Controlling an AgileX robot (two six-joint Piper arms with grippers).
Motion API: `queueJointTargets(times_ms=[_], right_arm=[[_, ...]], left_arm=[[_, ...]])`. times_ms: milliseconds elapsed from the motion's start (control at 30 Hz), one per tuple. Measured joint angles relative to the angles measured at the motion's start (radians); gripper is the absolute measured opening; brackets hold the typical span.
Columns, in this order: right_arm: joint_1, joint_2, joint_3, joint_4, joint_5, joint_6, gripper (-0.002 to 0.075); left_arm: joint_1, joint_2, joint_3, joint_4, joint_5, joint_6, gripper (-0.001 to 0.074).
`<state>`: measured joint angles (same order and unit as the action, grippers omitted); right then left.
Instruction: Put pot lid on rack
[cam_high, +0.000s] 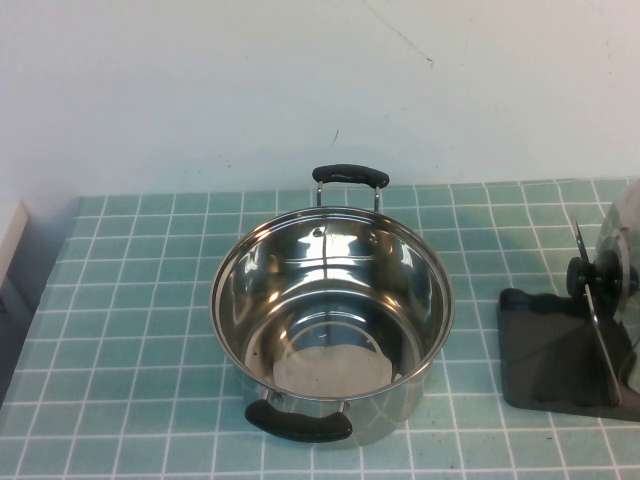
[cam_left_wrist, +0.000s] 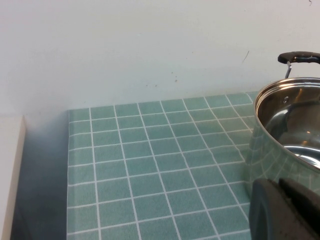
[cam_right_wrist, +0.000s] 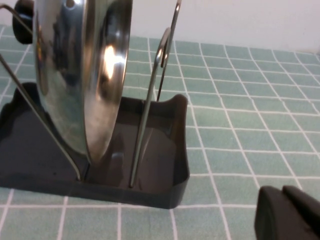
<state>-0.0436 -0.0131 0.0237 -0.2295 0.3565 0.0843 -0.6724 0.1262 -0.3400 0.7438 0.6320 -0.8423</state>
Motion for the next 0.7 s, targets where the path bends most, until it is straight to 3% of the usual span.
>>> queueJointTargets(times_ms=[700], right_arm=[[0.000, 0.000, -0.002, 0.018, 0.004, 0.057, -0.0001]], left_arm=[[0.000, 0.000, 0.000, 0.000, 0.000, 0.000, -0.0001]])
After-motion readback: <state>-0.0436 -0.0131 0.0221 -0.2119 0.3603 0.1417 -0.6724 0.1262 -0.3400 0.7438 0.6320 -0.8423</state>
